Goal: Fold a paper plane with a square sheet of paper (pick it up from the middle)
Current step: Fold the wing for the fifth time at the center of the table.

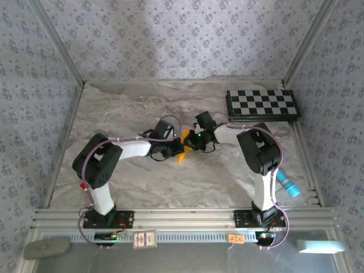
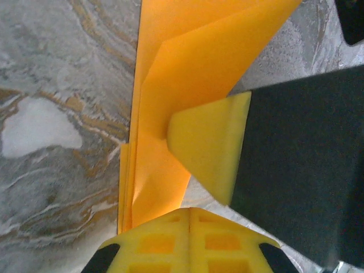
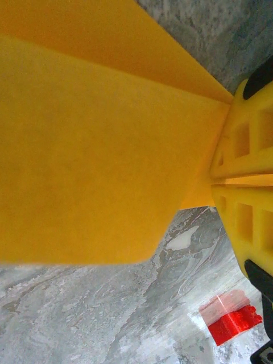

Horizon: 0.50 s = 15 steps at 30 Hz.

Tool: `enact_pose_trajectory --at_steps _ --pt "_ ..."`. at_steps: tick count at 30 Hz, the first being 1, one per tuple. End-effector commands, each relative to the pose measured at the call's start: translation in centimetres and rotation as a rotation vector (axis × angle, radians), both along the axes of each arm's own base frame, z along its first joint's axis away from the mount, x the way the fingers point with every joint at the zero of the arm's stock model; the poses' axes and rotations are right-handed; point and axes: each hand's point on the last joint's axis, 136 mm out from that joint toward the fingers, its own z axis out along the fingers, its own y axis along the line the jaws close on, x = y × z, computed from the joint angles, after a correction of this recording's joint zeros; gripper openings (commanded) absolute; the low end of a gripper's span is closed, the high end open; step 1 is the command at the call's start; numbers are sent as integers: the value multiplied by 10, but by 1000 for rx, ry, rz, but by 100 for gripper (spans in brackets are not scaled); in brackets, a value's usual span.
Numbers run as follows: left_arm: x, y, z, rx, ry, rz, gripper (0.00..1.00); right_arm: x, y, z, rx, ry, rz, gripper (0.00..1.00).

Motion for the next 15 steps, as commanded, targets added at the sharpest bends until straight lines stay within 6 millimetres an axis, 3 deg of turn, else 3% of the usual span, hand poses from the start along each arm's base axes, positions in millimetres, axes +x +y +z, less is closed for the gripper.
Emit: enact_pose_trajectory --at_steps 1,7,11,15 --pt "4 -3 -5 -6 21 8 0 -12 -14 -14 -52 74 -25 14" --pt "-10 10 -26 66 79 4 0 -1 -9 3 7 39 -21 15" --pt "-21 22 -41 138 129 1 0 14 -3 33 97 -46 -2 15" --pt "-25 32 -47 187 142 5 0 26 -11 53 80 -139 20 16"
